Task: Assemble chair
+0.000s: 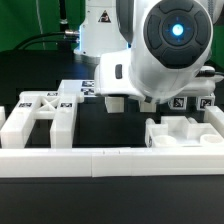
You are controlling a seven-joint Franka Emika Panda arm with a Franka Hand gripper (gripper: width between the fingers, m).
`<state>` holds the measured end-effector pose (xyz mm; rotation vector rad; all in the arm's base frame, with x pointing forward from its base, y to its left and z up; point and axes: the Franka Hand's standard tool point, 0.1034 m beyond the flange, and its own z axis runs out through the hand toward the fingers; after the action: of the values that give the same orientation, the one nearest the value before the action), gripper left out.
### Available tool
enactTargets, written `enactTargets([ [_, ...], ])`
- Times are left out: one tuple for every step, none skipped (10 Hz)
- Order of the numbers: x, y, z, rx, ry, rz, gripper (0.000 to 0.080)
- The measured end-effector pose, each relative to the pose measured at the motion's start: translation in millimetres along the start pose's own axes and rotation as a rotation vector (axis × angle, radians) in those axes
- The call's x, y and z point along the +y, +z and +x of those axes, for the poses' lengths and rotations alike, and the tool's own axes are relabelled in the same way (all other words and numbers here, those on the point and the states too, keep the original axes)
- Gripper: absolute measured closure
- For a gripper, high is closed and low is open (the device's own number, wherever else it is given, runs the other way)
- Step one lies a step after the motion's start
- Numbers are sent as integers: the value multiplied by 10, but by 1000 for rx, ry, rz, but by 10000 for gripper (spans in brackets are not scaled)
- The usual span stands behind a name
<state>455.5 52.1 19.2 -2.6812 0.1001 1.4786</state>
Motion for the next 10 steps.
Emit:
enactTargets([
  [-3, 20, 6, -2, 0, -1, 151],
  [-2, 48, 25, 3, 0, -1, 151],
  [3, 76, 34, 2, 1, -1, 151],
  [4, 115, 51, 5, 2, -2, 151],
  [-3, 138, 53, 5, 1, -3, 151],
  [-3, 149, 52, 3, 1, -4, 177],
  [3, 148, 53, 3, 1, -3, 177],
  [5, 147, 54, 3, 0, -3, 350],
  [4, 142, 54, 4, -1, -3, 350],
  [6, 125, 55, 7, -5, -3, 517],
])
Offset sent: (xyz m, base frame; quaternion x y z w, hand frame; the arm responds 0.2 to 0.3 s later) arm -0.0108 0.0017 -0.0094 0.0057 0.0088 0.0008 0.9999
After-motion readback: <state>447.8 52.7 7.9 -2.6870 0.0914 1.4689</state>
